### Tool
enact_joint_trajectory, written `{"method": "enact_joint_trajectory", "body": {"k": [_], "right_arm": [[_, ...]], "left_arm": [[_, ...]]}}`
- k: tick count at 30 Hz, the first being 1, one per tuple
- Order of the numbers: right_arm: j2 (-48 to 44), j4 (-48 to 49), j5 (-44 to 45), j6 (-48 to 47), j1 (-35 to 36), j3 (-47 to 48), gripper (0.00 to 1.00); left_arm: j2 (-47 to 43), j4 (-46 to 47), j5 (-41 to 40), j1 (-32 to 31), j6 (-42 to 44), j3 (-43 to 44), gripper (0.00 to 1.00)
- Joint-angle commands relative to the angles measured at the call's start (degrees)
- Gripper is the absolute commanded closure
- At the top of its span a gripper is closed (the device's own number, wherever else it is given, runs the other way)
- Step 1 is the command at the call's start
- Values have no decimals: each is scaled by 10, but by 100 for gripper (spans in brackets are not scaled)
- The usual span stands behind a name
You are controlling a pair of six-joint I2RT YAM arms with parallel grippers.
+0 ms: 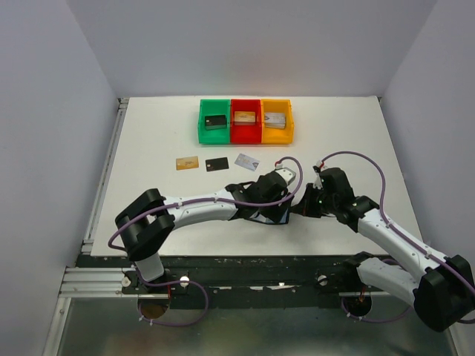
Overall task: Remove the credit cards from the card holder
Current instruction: Remove the credit card from the card holder.
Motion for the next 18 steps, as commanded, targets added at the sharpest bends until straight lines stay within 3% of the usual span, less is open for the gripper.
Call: {"method": "enact_joint_trajectory", "body": {"k": [1,18], "right_arm": [[2,-4,7,-3,-2,9,100],[3,-4,3,-3,-2,13,100]], "left_arm": [[14,-4,14,-3,6,17,17],[22,-2,28,-6,8,16,14]]}}
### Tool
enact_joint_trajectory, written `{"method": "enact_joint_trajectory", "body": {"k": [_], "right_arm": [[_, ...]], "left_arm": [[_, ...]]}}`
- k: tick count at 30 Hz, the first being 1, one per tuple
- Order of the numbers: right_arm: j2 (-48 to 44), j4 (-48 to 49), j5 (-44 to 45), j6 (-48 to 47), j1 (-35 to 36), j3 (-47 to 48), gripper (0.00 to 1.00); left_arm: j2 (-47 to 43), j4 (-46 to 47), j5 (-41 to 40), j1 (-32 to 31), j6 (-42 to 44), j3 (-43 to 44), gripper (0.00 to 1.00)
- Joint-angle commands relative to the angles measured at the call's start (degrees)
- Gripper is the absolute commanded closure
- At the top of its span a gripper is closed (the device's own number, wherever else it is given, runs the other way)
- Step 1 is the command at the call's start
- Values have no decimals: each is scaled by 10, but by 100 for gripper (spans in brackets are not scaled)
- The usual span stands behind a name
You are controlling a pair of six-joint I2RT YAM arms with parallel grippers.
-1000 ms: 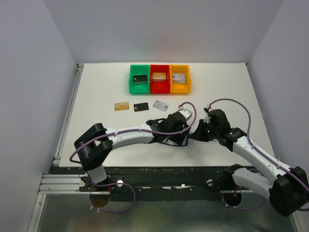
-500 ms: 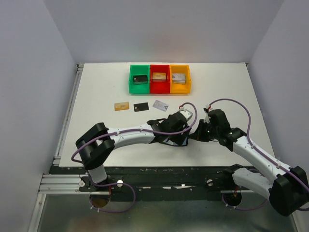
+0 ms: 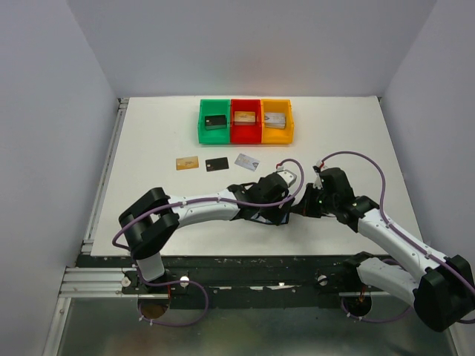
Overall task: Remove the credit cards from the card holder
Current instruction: Remove the credit card from the card holder.
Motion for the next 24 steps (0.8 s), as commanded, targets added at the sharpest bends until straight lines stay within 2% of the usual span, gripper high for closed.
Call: {"method": "enact_joint_trajectory", "body": {"k": [1,14,24], "right_arm": [[2,-3,4,-2,-2,13,100],[-2,-4,-1,-1,-2,11,100],[-5,-3,0,-2,-2,7,100]], "left_arm": [[6,-2,14,-7,8,14,14],[16,-12,13,-14,12,24,14],[22,-46,-37,-15,-6,29,18]]}}
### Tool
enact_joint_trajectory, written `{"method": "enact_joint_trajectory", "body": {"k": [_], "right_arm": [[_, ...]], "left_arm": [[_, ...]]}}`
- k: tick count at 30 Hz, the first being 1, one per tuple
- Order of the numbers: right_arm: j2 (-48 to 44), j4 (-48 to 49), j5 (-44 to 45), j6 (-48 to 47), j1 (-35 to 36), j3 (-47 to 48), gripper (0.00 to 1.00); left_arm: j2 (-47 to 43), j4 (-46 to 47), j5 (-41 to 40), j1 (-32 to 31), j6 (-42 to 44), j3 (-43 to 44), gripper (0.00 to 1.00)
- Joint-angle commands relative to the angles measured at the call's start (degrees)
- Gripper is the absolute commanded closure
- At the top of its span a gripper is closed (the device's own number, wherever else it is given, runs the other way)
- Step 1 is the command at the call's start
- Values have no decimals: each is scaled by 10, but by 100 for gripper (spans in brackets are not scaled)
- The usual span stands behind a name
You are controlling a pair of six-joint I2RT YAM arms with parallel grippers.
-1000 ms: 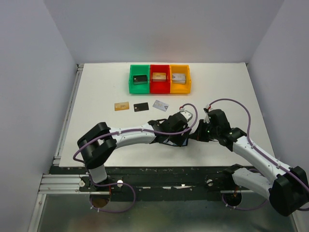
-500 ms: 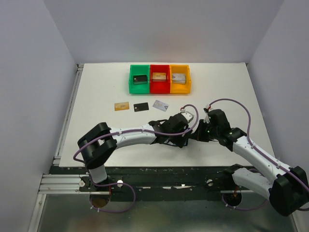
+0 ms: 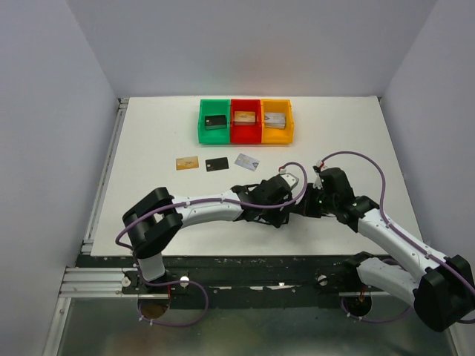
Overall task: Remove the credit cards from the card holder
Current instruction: Remove the credit card from the card holder.
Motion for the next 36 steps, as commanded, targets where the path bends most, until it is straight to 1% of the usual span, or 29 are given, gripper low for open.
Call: {"method": "enact_joint_trajectory", "body": {"k": [1,10,18,27,36], "right_arm": [[-4,-3,1,-1,-2,7,100],[-7,-2,1,0,-2,5,100],[-6,-3,0,-1,-2,3,100],[-9,-4,-8,-9,-2,2,100],[-22,-17,-8,-15,-2,3,100]], "left_arm": [[7,-25,-35,-4,-9,14,18],[-2,-31,-72,-4,-19,8,19],[-30,-22,-113,-4,-32,-9,19],[-39,-23,-139,-1,-29,-1,19],[-44,-38,-143,32,-46,3,20]]}}
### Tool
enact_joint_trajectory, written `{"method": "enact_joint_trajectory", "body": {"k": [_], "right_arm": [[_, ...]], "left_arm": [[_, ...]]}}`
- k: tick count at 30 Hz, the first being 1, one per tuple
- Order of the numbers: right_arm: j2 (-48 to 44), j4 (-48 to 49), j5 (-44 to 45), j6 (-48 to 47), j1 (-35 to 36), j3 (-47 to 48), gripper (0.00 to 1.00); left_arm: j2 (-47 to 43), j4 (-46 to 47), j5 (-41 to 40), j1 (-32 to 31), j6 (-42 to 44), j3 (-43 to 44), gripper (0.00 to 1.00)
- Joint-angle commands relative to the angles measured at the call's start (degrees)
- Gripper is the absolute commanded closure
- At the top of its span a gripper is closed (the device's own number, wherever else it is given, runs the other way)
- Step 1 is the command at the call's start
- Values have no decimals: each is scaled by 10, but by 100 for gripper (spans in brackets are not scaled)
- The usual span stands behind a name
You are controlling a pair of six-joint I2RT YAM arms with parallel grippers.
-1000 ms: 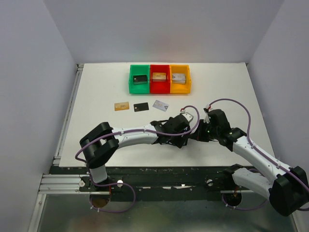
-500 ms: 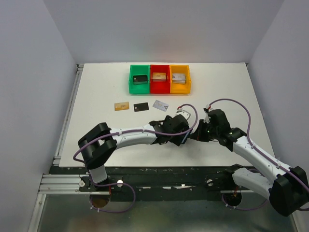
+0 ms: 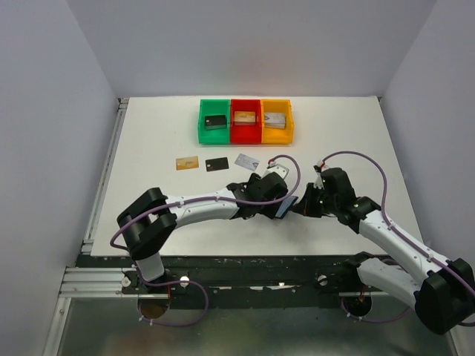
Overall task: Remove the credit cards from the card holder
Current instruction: Remove the credit card from the card holder.
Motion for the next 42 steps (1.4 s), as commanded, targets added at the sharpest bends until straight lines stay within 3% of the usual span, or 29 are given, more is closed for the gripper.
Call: {"method": "enact_joint_trajectory", "body": {"k": [1,14,19,22,26,33,35,39,42], "right_arm": [[-12,-18,-7,-12,-2,5,100],[3,-23,-6,-24,-2,6,100],[6,-26,6,-27,-2,5,100],[13,-33,18,-28,-2,7,100],[30,-50,36,-27,-2,14,100],[37,-56,44,-22,-2,26,99],[37,-62,49,-22,-2,28,92],[36,-81,65,-21,-2,39,56],[29,-97,72,-20,-2,55,47]], "left_arm": [[-28,-13,-22,26,-20,4,20],[-68,6,-2,83,-37,-25,25],[-75,92,116,83,8,-35,27],[-41,95,154,82,19,-4,34],[5,89,147,83,30,20,53],[61,70,145,86,36,44,63],[68,67,140,88,35,43,66],[72,67,132,89,30,35,68],[74,67,131,90,25,28,69]]}}
